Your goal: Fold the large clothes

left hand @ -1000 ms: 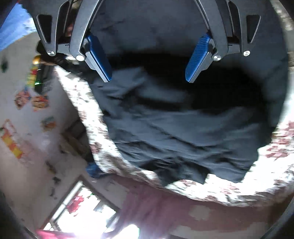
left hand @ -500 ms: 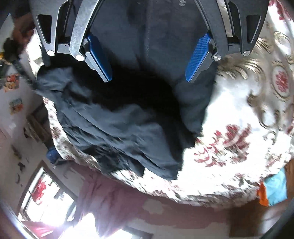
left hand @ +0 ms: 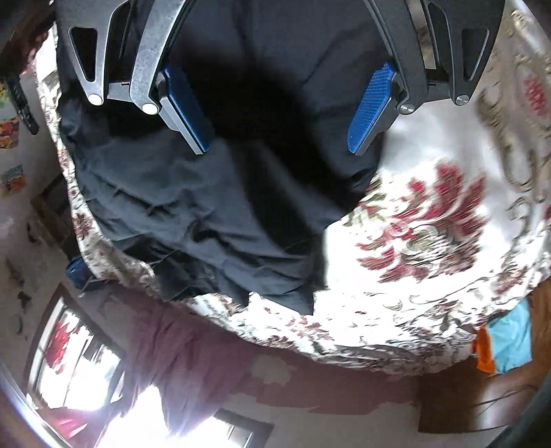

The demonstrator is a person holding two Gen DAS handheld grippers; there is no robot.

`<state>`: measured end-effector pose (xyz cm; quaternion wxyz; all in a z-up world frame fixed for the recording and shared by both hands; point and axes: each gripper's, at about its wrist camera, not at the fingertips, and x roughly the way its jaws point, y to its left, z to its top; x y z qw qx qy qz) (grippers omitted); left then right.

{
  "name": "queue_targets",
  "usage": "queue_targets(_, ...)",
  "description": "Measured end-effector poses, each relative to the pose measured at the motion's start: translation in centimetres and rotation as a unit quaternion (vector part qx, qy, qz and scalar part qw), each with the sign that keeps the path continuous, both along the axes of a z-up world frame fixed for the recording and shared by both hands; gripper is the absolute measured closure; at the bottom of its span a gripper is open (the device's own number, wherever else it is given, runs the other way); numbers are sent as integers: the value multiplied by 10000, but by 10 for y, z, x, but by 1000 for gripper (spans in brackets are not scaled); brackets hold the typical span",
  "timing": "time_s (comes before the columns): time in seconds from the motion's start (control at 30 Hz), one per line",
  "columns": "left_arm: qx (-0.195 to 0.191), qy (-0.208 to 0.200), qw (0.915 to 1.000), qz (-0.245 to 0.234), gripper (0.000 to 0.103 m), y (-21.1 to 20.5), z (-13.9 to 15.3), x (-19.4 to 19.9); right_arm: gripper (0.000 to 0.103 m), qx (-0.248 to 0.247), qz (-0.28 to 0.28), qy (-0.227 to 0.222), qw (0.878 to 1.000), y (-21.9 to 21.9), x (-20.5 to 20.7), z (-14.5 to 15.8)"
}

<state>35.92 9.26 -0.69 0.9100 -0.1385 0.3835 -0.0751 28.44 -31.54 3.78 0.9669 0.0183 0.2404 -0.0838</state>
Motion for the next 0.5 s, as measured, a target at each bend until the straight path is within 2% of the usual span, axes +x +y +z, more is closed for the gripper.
queue_targets(0.1,-18,-148,9997,-209,22,-19,0,14,44,-21,452,236,9987,17,25,-11)
queue_targets(0.23,414,45,9985,-348,22,-49,-14,36,44,-4,553,1231,9909,23,65,-57)
queue_targets(0.3,754,245,9962,-350,16,-60,-31,44,43,142,559,1185,9913,20,67,-66)
queue_targets(0.5,1066,142,9936,-354,13,-73,-47,43,40,162,511,997,9936,19,61,-70)
